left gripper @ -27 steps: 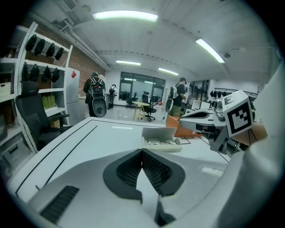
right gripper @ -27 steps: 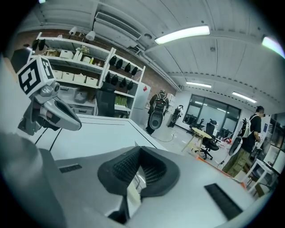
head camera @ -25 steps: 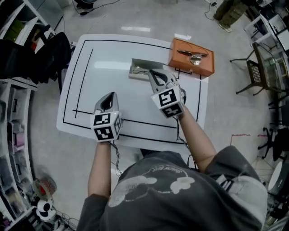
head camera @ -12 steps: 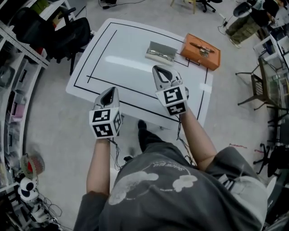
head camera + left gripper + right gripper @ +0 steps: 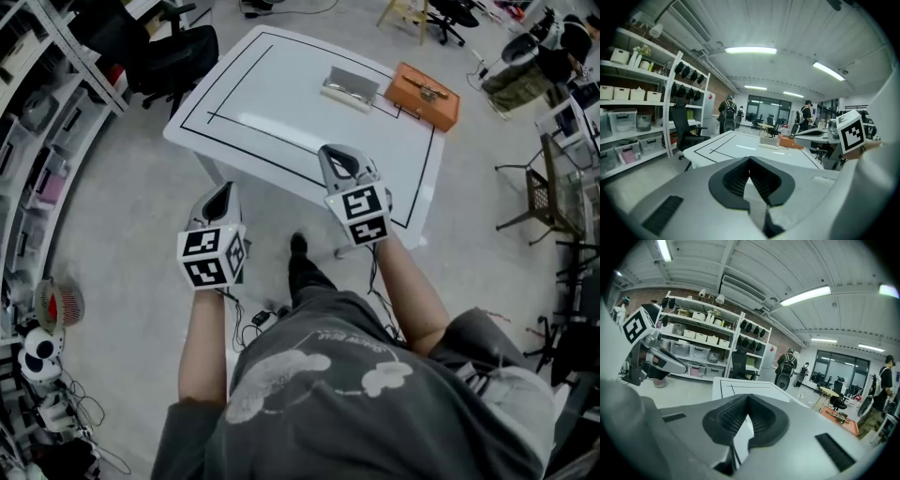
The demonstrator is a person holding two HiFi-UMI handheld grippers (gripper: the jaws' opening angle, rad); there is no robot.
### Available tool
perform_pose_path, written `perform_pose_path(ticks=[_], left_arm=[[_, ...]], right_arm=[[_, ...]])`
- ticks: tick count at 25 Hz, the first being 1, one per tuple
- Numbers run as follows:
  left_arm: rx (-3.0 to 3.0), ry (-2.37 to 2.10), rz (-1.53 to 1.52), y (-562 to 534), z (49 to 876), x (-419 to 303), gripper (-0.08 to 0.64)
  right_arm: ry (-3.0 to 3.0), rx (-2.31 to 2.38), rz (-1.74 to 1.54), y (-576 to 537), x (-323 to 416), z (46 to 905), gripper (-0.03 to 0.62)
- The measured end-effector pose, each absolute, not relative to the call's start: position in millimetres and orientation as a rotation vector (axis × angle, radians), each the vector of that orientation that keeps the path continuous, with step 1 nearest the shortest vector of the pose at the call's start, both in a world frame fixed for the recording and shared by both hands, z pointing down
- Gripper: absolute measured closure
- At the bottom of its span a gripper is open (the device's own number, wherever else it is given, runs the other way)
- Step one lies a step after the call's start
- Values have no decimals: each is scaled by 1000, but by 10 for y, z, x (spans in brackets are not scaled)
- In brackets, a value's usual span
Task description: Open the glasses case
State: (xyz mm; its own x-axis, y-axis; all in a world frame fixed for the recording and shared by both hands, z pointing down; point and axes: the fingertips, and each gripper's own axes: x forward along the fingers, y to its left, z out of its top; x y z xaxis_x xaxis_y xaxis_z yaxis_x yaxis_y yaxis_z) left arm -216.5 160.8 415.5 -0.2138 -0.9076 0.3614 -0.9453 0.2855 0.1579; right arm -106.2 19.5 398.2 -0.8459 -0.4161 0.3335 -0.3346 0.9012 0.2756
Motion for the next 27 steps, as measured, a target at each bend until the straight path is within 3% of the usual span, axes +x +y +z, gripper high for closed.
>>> perform_pose_path(ticks=[13, 27], left_arm=[[1663, -2205, 115, 2496, 4147, -1438, 558], [1621, -2215, 103, 2679, 4210, -876, 558]], right_arm=[[-2675, 466, -309, 1165, -458, 3960, 592], [-2686, 422, -319, 1293, 211, 3949, 592]])
